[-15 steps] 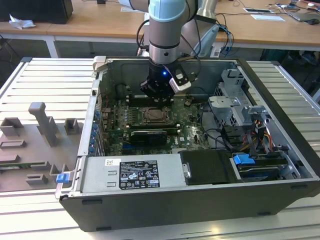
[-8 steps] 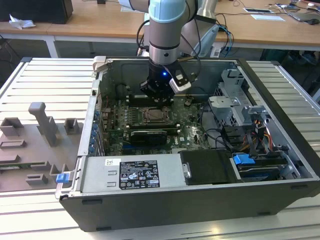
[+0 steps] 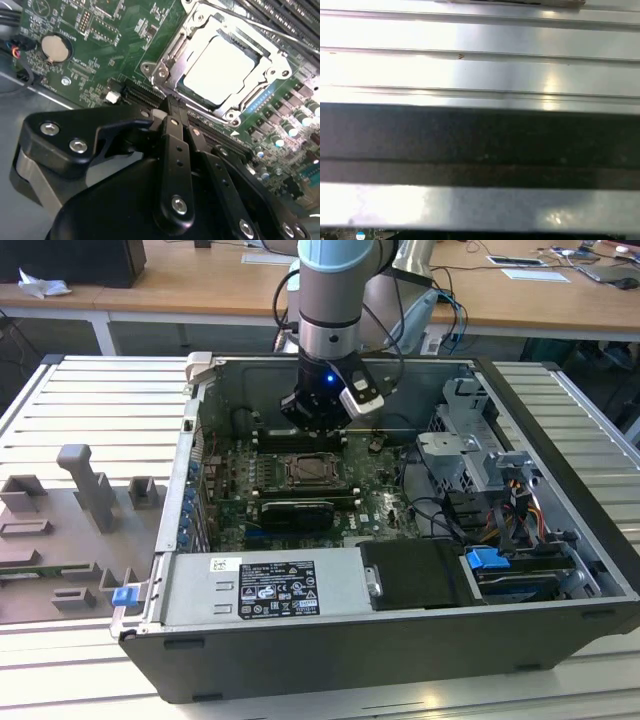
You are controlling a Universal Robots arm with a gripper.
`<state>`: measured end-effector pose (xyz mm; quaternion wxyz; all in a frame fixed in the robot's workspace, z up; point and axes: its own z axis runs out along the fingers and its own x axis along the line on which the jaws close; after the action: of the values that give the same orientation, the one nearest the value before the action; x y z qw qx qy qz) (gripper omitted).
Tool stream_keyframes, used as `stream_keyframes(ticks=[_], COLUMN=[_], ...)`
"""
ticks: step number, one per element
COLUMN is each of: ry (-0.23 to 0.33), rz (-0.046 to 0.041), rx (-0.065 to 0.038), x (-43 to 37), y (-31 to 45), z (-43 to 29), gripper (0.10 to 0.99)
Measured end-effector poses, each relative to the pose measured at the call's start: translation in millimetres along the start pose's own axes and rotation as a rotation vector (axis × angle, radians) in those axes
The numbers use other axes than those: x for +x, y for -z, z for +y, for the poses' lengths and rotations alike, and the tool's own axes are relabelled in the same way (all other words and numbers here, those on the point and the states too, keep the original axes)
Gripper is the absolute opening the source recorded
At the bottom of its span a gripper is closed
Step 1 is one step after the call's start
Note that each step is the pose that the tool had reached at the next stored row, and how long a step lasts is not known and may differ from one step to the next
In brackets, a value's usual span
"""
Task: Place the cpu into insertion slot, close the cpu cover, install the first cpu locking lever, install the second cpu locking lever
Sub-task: 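Install the first cpu locking lever, then install the second cpu locking lever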
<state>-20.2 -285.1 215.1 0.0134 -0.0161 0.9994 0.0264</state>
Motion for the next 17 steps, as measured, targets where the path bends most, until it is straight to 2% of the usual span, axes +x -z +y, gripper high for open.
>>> stream_keyframes(ticks=[17], ry=[0.0], rz=[0.0001], rx=[0.0], x=[0.4], y=[0.6], z=[-10.8], gripper=[0.106])
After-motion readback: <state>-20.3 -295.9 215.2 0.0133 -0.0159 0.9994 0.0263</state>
